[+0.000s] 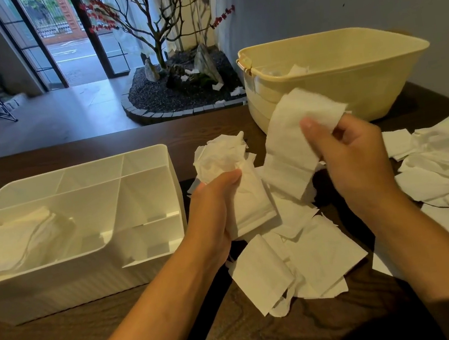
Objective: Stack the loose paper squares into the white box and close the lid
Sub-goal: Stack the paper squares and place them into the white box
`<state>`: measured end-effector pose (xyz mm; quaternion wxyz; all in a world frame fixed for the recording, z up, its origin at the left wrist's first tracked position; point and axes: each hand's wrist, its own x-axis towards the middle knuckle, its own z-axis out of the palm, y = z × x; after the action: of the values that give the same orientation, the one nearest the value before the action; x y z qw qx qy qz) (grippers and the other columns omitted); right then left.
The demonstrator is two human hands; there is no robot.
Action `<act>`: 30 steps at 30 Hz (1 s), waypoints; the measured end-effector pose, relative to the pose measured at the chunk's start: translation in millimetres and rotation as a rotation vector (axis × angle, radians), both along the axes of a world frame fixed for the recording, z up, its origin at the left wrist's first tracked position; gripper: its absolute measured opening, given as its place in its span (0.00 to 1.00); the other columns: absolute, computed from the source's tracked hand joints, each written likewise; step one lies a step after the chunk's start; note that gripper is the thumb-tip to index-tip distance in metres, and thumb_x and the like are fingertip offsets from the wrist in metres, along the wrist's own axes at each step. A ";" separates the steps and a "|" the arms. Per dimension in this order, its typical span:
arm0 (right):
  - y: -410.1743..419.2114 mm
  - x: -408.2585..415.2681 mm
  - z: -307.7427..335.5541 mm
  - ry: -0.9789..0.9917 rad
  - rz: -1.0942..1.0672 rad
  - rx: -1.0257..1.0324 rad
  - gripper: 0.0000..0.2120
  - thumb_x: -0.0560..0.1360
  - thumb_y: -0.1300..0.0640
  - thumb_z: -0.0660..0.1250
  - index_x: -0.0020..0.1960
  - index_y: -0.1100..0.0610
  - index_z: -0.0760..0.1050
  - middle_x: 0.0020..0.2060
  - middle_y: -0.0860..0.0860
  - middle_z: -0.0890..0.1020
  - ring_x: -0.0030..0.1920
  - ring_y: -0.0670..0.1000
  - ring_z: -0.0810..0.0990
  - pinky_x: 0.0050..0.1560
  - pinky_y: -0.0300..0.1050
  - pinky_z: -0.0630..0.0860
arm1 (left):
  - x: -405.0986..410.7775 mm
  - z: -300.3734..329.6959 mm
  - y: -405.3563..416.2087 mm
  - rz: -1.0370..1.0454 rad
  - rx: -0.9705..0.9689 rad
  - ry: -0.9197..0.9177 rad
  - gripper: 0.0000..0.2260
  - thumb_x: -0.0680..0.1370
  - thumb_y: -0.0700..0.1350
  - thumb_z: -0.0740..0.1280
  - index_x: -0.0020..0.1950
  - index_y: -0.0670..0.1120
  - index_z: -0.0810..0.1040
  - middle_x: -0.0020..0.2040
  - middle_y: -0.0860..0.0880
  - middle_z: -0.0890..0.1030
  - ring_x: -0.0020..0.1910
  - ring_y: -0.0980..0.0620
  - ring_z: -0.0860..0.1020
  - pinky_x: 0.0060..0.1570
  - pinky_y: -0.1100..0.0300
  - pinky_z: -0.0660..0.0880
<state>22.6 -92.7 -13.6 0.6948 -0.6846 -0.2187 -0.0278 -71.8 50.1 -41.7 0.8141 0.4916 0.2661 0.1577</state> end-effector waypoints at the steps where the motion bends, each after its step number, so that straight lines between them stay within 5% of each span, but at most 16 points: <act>1: 0.9 0.1 3.6 0.139 0.066 0.128 0.04 0.79 0.53 0.68 0.49 0.44 0.80 0.48 0.41 0.85 0.53 0.44 0.83 0.53 0.45 0.80 | 0.2 -1.0 0.3 -0.002 0.005 -0.001 0.10 0.78 0.46 0.69 0.58 0.52 0.77 0.49 0.45 0.82 0.50 0.44 0.81 0.52 0.46 0.79; 6: 3.0 -0.7 10.4 0.361 0.284 0.363 0.10 0.79 0.62 0.65 0.53 0.48 0.80 0.48 0.45 0.87 0.52 0.47 0.85 0.54 0.47 0.82 | 1.8 -6.3 -0.1 -0.048 0.024 -0.048 0.16 0.78 0.42 0.69 0.66 0.48 0.78 0.57 0.41 0.84 0.56 0.40 0.83 0.60 0.39 0.78; 10: 0.0 -5.8 -1.5 -0.242 -0.049 -0.091 0.14 0.78 0.63 0.67 0.56 0.45 0.78 0.46 0.36 0.81 0.50 0.34 0.80 0.48 0.29 0.77 | 0.9 -3.2 1.0 -0.109 -0.058 -0.102 0.12 0.80 0.41 0.63 0.59 0.45 0.83 0.54 0.44 0.86 0.53 0.44 0.84 0.57 0.46 0.80; 14: 3.1 -8.8 -12.3 -0.387 -0.125 -0.181 0.20 0.78 0.69 0.65 0.61 0.46 0.77 0.49 0.32 0.76 0.52 0.27 0.75 0.48 0.18 0.69 | -0.9 -2.0 -0.2 -0.217 -0.167 -0.179 0.16 0.80 0.40 0.61 0.45 0.45 0.89 0.50 0.45 0.86 0.47 0.47 0.85 0.55 0.47 0.79; 21: 2.7 -8.8 -12.4 -0.320 0.029 -0.088 0.20 0.77 0.68 0.68 0.54 0.41 0.77 0.45 0.28 0.79 0.50 0.30 0.77 0.47 0.23 0.73 | -4.3 3.8 -1.2 -0.268 -0.280 -0.174 0.15 0.75 0.40 0.64 0.60 0.42 0.81 0.49 0.42 0.85 0.45 0.43 0.84 0.43 0.49 0.82; 26: -0.3 -0.6 -6.5 -0.261 0.343 0.021 0.22 0.69 0.79 0.68 0.44 0.52 0.83 0.53 0.45 0.85 0.58 0.44 0.81 0.55 0.35 0.76 | -4.4 4.9 0.4 -0.276 -0.400 -0.246 0.21 0.79 0.41 0.59 0.71 0.42 0.74 0.64 0.38 0.81 0.57 0.38 0.82 0.50 0.45 0.81; 30: 2.5 3.4 -4.9 -0.146 0.438 0.032 0.24 0.72 0.75 0.68 0.37 0.46 0.86 0.59 0.45 0.82 0.62 0.44 0.79 0.58 0.37 0.74 | -2.8 -0.1 2.0 -0.308 -0.489 -0.314 0.20 0.81 0.42 0.56 0.73 0.41 0.72 0.67 0.36 0.78 0.67 0.34 0.75 0.68 0.39 0.69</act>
<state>26.0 -90.2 -18.4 0.6773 -0.6060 -0.4111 0.0707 -74.6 52.1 -41.9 0.9534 0.2856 0.0900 0.0378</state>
